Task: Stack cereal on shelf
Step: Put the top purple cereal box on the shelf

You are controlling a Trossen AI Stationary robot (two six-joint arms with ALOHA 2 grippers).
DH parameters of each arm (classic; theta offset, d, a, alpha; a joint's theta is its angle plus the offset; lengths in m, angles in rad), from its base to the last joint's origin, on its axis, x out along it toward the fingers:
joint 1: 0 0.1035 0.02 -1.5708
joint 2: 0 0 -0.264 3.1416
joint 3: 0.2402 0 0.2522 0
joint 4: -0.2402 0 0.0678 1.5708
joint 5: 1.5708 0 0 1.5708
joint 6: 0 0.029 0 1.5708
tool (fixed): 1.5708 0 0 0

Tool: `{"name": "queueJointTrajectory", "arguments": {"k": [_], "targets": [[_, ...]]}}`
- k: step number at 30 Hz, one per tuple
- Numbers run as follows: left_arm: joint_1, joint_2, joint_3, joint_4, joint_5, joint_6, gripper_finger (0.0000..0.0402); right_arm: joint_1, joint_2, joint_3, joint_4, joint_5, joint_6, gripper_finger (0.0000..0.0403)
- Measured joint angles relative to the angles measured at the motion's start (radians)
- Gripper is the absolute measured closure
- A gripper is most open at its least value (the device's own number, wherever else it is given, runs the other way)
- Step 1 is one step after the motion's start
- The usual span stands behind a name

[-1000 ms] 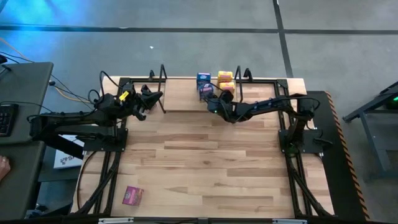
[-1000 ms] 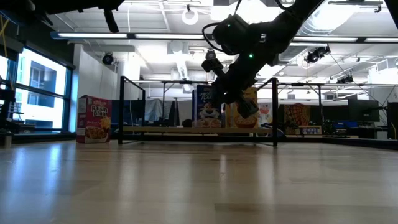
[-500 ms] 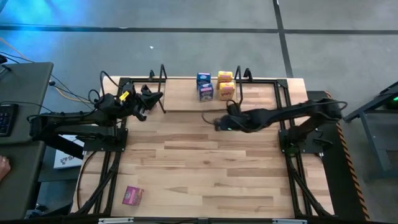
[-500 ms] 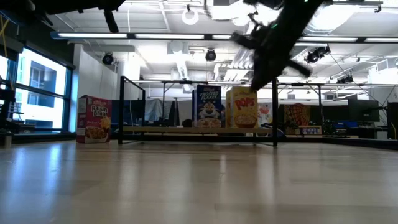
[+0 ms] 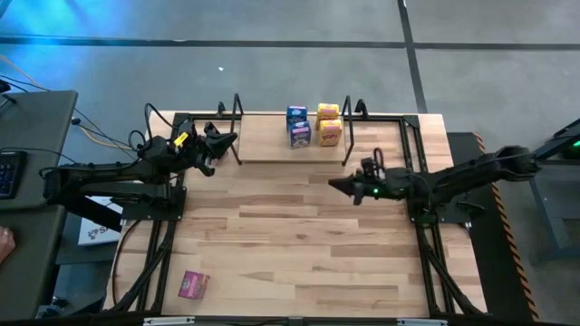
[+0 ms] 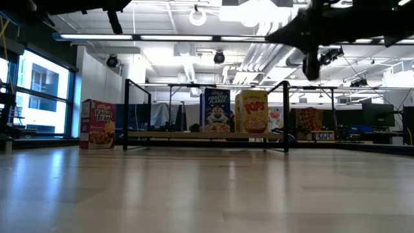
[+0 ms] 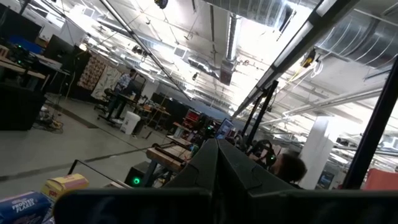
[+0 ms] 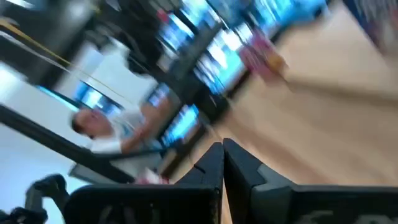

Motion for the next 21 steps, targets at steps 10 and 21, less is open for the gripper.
{"name": "queueJointTrajectory", "arguments": {"k": [10, 21], "targets": [[0.0, 0.0, 0.0, -0.028, 0.0, 0.038, 0.0401, -0.021, 0.0, 0.154, -0.054, -0.041, -0.553, 0.0403], [0.007, 0.0, 0.014, -0.129, -0.069, 0.106, 0.0344, -0.021, 0.0, 0.291, -0.358, -0.058, -0.569, 0.0403]]}}
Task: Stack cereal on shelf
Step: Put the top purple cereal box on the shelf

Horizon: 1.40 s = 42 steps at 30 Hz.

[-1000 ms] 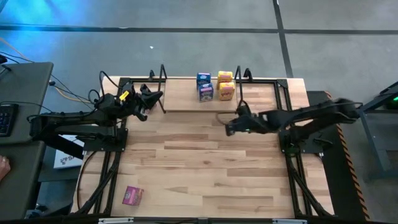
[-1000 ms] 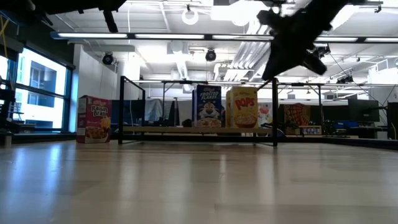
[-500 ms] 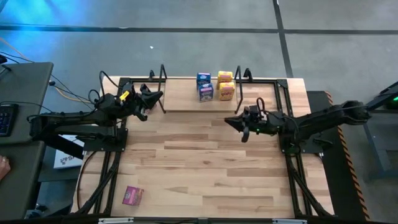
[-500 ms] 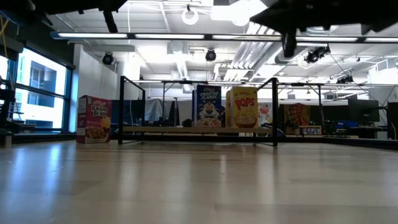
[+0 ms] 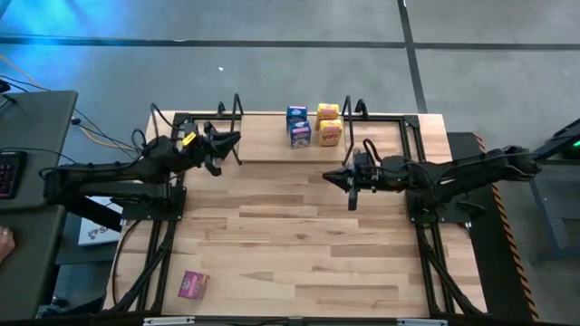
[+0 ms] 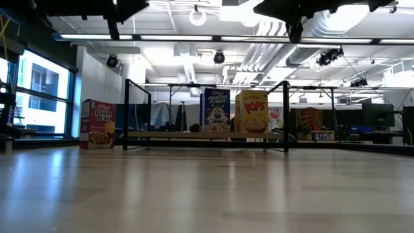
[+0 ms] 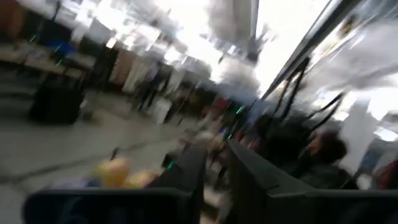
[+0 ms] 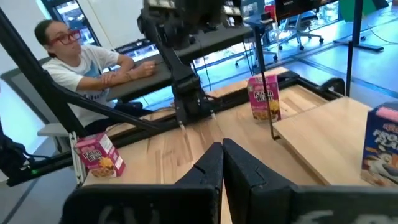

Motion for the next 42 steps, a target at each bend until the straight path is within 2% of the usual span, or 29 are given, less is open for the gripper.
{"name": "queueJointTrajectory", "arguments": {"k": [2, 7, 11, 14, 18, 21, 25, 36, 42], "targets": [[0.025, 0.0, 0.049, -0.159, -0.003, -0.018, 0.0315, 0.0, 0.0, 0.006, 0.002, 0.0, 0.01, 0.0403], [0.122, 0.019, 0.267, -0.711, 0.035, 0.03, 0.0231, -0.005, 0.0, 0.006, -0.025, 0.023, 0.082, 0.0402], [0.242, 0.075, 0.442, -1.075, -0.013, 0.06, 0.017, -0.005, 0.0, 0.006, -0.071, 0.067, 0.13, 0.0402], [0.351, 0.142, 0.531, -1.271, 0.005, 0.051, 0.0141, -0.005, 0.0, 0.006, -0.092, 0.081, 0.137, 0.0402], [0.483, 0.236, 0.588, -1.489, 0.094, 0.054, 0.013, -0.005, 0.0, 0.006, -0.105, 0.078, 0.133, 0.0402], [0.554, 0.295, 0.588, -1.585, 0.154, 0.063, 0.0131, -0.005, 0.0, 0.006, -0.121, 0.074, 0.133, 0.0402], [0.604, 0.355, 0.589, -1.641, 0.165, 0.088, 0.0132, -0.005, 0.0, 0.006, -0.139, 0.072, 0.133, 0.0402], [0.652, 0.437, 0.588, -1.641, 0.159, 0.208, 0.0133, -0.005, 0.0, 0.006, -0.174, 0.07, 0.135, 0.0402], [0.678, 0.495, 0.588, -1.64, 0.153, 0.22, 0.0133, -0.005, 0.0, 0.006, -0.174, 0.069, 0.135, 0.0402]]}}
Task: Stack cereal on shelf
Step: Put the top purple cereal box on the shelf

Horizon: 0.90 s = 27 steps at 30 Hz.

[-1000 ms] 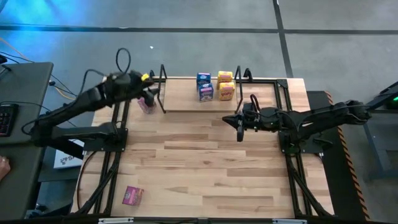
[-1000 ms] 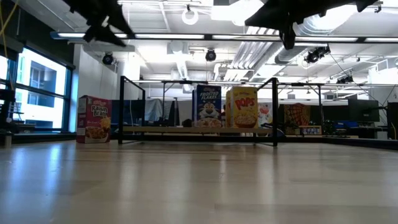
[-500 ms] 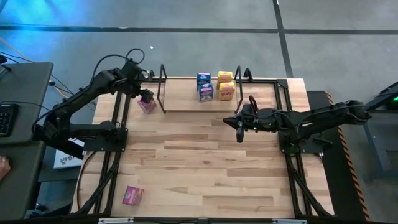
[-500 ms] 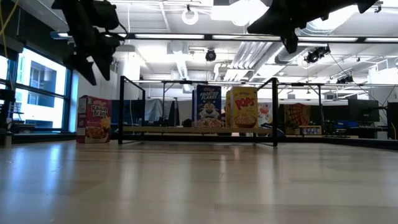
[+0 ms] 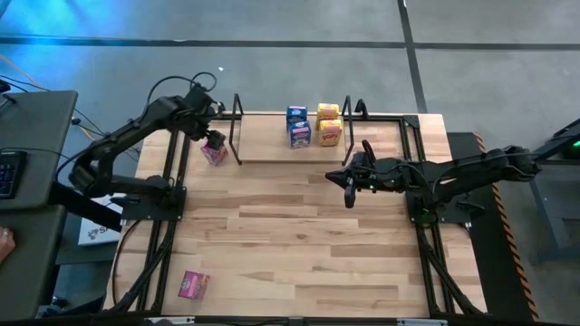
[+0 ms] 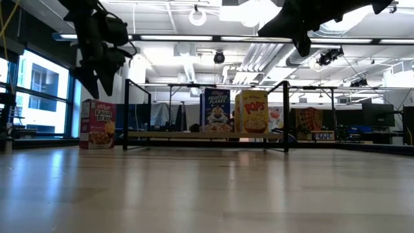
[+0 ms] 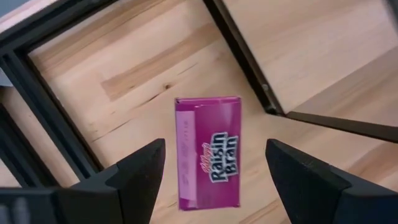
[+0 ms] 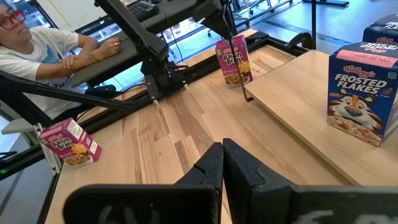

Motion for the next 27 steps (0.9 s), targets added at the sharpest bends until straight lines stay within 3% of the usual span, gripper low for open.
{"name": "queueJointTrajectory", "arguments": {"k": [27], "targets": [[0.006, 0.167, 0.0, 0.0, -0.001, 0.041, 0.0133, 0.0, 0.0, 0.0, 0.0, 0.0, 0.0, 0.0402]]}}
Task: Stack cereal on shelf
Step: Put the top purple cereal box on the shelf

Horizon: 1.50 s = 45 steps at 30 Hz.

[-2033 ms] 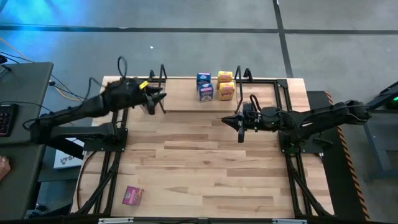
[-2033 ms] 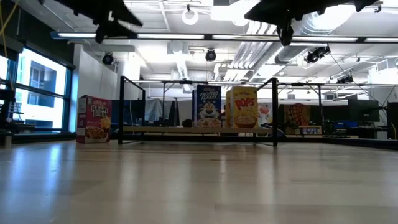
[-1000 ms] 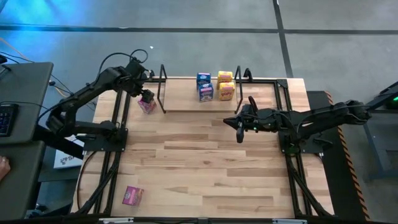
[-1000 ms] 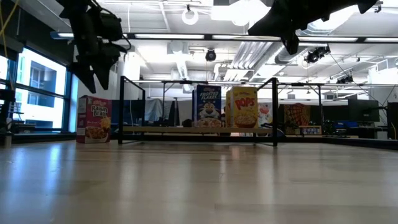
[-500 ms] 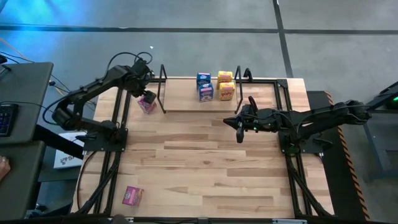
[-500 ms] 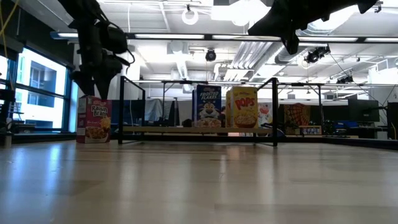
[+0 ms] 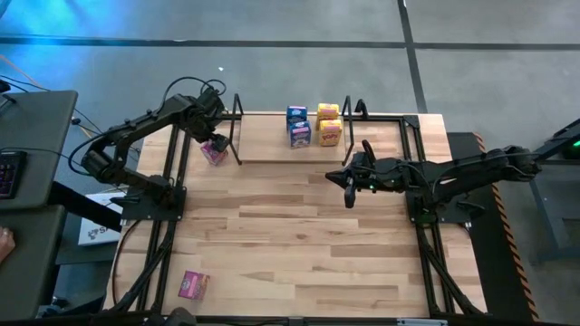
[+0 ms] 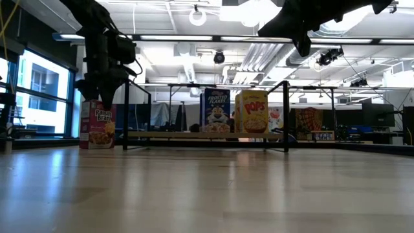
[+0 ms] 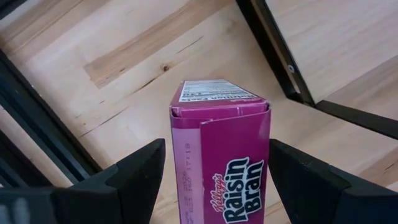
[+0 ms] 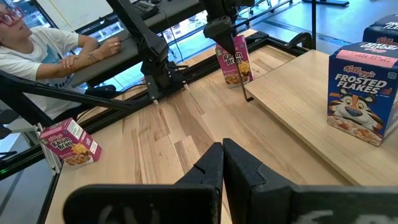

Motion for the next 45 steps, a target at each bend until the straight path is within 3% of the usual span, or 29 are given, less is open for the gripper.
{"name": "queueJointTrajectory", "arguments": {"k": [5, 14, 21, 29, 33, 36, 41, 45], "targets": [[0.0, 0.0, 0.0, 0.0, -0.001, -0.005, 0.015, 0.0, 0.0, 0.0, 0.0, 0.0, 0.0, 0.0402], [0.0, 0.0, 0.0, -0.002, -0.004, -0.008, 0.0232, 0.0, 0.0, 0.0, 0.0, 0.0, 0.0, 0.0402], [0.0, -0.025, 0.004, -0.02, -0.004, -0.019, 0.0247, 0.0, 0.0, 0.0, 0.0, 0.0, -0.001, 0.0402], [-0.021, -0.102, 0.159, -0.299, 0.01, -0.028, 0.0247, 0.0, 0.0, 0.0, 0.0, 0.0, -0.003, 0.0402], [-0.097, -0.136, 0.216, -0.469, 0.023, -0.058, 0.0251, 0.0, 0.0, 0.0, 0.0, 0.0, -0.003, 0.0402], [-0.181, -0.174, 0.23, -0.508, 0.106, -0.092, 0.0258, 0.0, 0.0, 0.0, 0.0, 0.0, -0.002, 0.0402], [-0.364, -0.233, 0.231, -0.425, 0.326, -0.207, 0.0271, 0.0, 0.0, 0.0, 0.0, 0.001, -0.001, 0.0402], [-0.506, -0.234, 0.231, -0.257, 0.354, -0.312, 0.0278, 0.0, 0.0, 0.0, -0.001, 0.003, -0.003, 0.0402]]}}
